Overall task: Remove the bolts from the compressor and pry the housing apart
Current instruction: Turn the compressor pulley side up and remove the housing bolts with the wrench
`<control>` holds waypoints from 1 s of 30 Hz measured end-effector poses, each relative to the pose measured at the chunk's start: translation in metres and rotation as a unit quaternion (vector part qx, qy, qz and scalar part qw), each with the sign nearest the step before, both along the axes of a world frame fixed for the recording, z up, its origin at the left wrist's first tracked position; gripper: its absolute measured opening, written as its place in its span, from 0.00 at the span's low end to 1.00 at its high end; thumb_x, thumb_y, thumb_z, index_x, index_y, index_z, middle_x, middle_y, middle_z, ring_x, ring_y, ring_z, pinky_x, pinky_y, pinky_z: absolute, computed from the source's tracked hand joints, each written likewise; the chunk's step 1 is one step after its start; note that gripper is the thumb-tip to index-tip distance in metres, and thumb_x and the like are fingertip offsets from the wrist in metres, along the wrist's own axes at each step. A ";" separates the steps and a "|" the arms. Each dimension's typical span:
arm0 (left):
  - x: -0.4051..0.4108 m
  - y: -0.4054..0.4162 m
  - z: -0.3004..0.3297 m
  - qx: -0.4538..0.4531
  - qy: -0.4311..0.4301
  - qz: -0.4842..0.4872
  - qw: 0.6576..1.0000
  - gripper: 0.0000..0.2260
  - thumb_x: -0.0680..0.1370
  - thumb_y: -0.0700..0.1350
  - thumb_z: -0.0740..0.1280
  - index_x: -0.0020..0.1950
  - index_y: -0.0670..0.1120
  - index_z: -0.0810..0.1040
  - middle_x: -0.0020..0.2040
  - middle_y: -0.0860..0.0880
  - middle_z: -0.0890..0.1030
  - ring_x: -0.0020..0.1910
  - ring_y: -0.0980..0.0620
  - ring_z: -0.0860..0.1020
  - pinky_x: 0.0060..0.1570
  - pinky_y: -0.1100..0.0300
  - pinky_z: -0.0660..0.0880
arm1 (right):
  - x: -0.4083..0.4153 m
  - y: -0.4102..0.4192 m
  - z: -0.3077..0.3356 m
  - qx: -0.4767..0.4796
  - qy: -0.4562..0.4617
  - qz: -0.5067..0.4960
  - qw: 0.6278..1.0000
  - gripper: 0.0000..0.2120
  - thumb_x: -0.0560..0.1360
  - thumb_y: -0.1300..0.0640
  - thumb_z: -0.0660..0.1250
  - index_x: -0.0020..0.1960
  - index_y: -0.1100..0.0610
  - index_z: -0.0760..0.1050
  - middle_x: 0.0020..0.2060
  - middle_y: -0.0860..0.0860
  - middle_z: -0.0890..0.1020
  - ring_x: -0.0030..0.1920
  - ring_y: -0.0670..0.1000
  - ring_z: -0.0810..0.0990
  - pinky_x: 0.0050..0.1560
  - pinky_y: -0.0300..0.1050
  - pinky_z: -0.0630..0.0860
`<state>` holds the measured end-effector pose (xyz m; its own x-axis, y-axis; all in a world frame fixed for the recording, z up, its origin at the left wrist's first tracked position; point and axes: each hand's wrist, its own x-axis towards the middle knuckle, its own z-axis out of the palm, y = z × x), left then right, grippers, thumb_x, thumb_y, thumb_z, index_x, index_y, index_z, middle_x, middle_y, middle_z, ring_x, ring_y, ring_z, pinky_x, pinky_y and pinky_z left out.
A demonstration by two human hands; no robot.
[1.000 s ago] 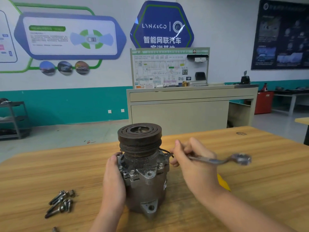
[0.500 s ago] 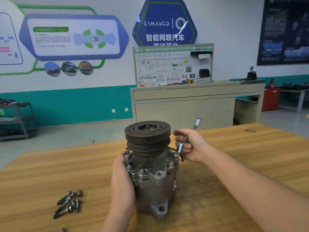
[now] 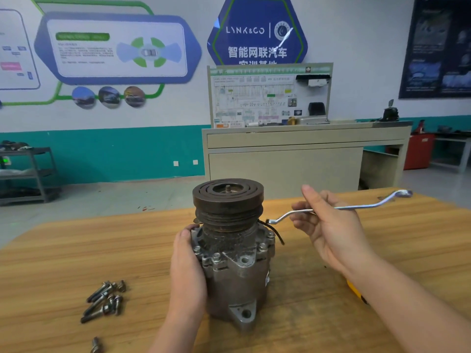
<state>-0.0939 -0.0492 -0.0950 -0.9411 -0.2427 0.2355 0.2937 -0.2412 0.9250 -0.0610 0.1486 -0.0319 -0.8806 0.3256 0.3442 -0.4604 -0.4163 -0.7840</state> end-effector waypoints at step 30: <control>0.008 -0.001 0.007 -0.081 0.006 0.036 0.996 0.17 0.84 0.48 0.49 0.49 0.57 0.76 0.51 0.51 0.81 0.57 0.50 0.77 0.55 0.54 0.73 | 0.036 -0.112 -0.015 0.222 0.007 -0.469 0.855 0.20 0.78 0.56 0.64 0.30 0.56 0.62 0.23 0.50 0.69 0.25 0.49 0.66 0.25 0.40 0.62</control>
